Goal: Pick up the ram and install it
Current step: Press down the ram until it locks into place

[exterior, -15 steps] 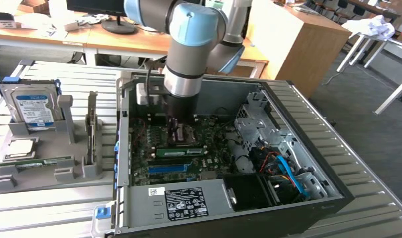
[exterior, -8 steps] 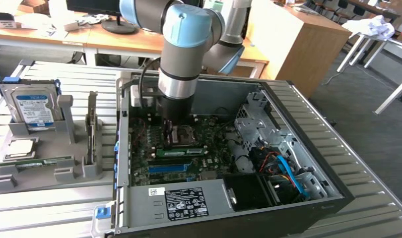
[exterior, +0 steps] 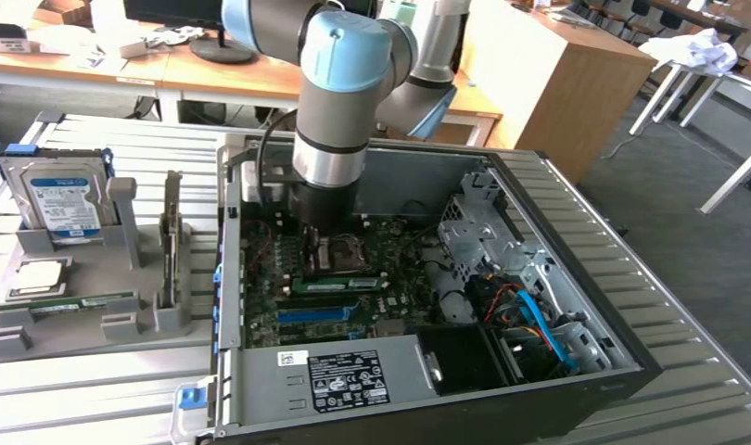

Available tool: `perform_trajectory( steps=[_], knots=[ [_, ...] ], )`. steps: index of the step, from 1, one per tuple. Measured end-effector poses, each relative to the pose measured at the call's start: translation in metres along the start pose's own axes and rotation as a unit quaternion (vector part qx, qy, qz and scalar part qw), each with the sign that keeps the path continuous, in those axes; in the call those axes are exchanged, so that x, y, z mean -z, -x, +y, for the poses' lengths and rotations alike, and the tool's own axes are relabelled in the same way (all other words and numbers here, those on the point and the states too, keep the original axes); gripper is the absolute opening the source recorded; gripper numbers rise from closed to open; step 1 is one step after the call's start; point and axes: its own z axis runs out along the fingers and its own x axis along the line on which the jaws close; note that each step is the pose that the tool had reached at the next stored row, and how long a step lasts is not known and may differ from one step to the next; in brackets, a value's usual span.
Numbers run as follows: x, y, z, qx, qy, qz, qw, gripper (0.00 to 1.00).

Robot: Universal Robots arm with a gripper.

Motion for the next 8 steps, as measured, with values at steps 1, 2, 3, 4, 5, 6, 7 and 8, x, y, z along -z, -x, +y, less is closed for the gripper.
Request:
perform_trajectory(
  steps=[1, 2, 3, 4, 5, 6, 7, 8],
  knots=[
    [-0.0007, 0.0000, 0.0003, 0.000, 0.0000, 0.0000, 1.0000, 0.10],
    [-0.0015, 0.0000, 0.0004, 0.000, 0.0000, 0.0001, 1.0000, 0.10],
    [-0.0023, 0.0000, 0.0007, 0.000, 0.0000, 0.0000, 1.0000, 0.10],
    [-0.0032, 0.0000, 0.0009, 0.000, 0.0001, 0.0000, 1.0000, 0.10],
    [-0.0040, 0.0000, 0.0011, 0.000, 0.0002, 0.0001, 1.0000, 0.10],
    [-0.0050, 0.0000, 0.0011, 0.000, 0.0002, 0.0000, 1.0000, 0.10],
    [-0.0060, 0.0000, 0.0012, 0.000, 0.0003, 0.0000, 1.0000, 0.10],
    [-0.0068, 0.0000, 0.0012, 0.000, 0.0004, 0.0003, 1.0000, 0.10]
  ],
)
